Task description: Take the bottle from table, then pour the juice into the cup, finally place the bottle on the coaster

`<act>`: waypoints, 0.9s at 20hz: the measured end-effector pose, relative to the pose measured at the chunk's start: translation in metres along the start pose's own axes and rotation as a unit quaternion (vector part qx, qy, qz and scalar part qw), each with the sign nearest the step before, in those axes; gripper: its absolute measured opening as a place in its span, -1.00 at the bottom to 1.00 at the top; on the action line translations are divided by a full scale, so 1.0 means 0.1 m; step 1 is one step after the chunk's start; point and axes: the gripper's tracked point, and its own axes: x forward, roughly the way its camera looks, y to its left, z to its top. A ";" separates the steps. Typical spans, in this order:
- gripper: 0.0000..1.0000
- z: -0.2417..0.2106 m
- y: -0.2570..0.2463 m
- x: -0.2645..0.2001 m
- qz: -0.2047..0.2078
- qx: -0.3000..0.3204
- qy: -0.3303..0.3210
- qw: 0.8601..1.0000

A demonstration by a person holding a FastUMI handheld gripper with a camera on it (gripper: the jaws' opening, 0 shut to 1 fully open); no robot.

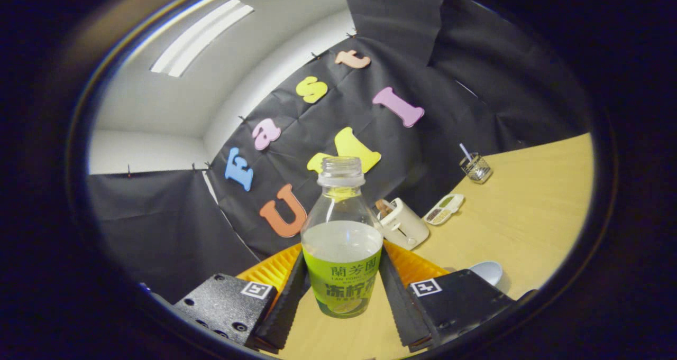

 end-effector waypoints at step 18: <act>0.63 -0.80 -0.84 1.24 -0.183 -0.304 0.088 0.931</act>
